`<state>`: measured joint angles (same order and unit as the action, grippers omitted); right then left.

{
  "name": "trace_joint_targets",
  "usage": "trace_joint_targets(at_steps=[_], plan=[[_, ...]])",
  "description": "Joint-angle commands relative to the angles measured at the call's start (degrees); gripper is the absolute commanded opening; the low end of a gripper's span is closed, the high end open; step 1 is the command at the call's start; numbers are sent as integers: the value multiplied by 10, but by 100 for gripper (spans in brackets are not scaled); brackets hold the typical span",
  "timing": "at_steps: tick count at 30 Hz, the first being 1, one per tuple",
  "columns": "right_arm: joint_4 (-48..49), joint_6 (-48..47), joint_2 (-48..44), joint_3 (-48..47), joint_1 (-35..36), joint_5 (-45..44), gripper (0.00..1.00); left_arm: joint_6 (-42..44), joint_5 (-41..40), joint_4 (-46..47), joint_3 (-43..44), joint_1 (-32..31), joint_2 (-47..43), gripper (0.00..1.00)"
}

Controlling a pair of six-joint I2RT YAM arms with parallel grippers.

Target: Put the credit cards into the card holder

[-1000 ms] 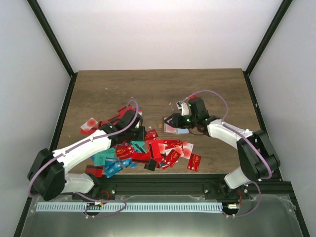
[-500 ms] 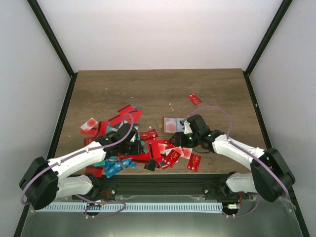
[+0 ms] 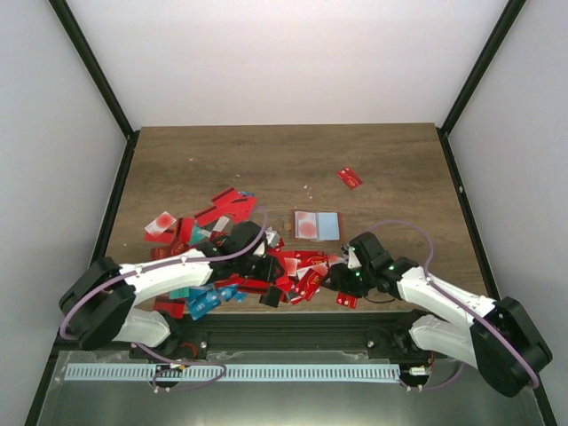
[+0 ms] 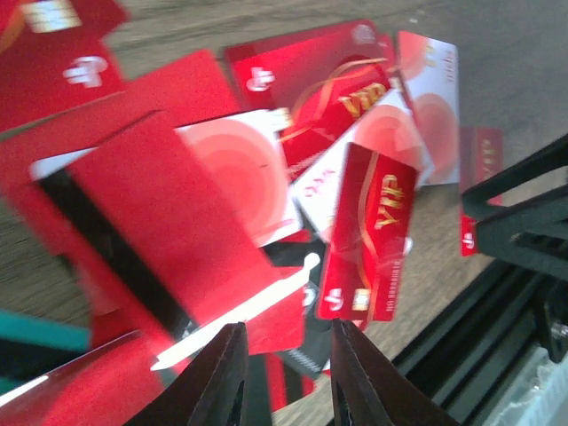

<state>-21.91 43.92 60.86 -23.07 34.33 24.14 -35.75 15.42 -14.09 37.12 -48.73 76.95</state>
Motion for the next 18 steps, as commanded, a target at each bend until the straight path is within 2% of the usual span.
trace_joint_targets(at_steps=[1,6,18], plan=[[13,39,-23,16,2,38,54,22,43,55,38,-26,38,28],[68,72,-30,50,2,69,54,34,53,63,67,-42,85,27],[149,134,-26,86,2,63,53,53,69,85,94,-44,179,26]])
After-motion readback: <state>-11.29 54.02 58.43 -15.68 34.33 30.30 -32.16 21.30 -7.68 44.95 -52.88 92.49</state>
